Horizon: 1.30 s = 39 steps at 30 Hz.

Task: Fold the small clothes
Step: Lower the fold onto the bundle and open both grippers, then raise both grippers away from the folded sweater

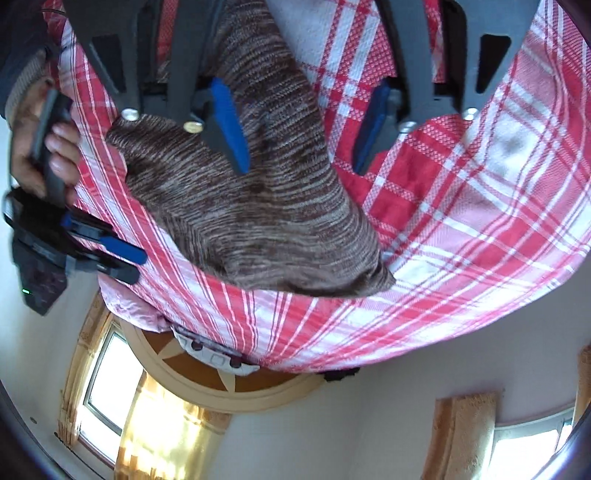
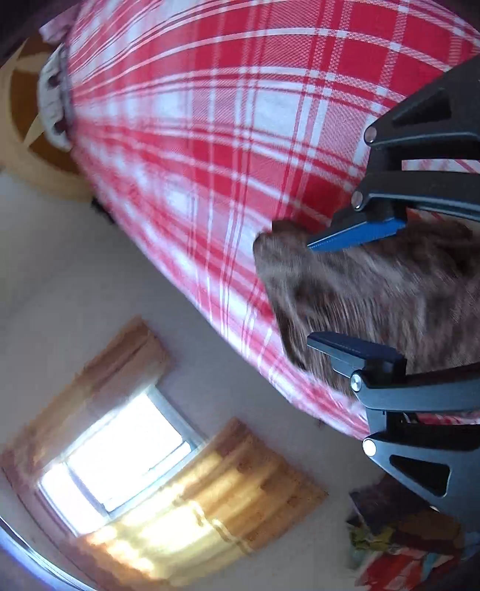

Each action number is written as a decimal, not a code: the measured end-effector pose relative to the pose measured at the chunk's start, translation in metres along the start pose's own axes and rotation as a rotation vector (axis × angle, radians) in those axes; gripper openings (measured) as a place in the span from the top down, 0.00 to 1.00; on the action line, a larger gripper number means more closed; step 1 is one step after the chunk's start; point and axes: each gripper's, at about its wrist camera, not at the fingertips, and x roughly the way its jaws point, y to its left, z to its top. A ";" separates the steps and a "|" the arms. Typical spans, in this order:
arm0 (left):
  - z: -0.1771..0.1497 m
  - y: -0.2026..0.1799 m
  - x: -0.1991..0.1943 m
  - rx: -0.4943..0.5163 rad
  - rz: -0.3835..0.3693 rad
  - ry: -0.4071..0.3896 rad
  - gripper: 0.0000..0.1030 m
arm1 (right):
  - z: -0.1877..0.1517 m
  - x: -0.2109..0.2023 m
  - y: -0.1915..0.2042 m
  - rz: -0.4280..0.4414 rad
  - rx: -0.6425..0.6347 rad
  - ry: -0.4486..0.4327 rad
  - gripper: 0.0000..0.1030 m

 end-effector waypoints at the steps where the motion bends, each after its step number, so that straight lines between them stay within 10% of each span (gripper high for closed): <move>1: -0.002 -0.002 -0.001 0.001 -0.007 0.006 0.37 | -0.004 -0.003 0.008 0.031 -0.019 0.012 0.54; 8: -0.032 -0.015 0.016 0.072 0.036 0.104 0.33 | -0.059 0.022 0.019 -0.076 -0.116 0.229 0.54; 39: -0.065 -0.022 -0.016 0.137 0.085 0.080 0.09 | -0.125 -0.015 0.044 -0.266 -0.185 0.182 0.54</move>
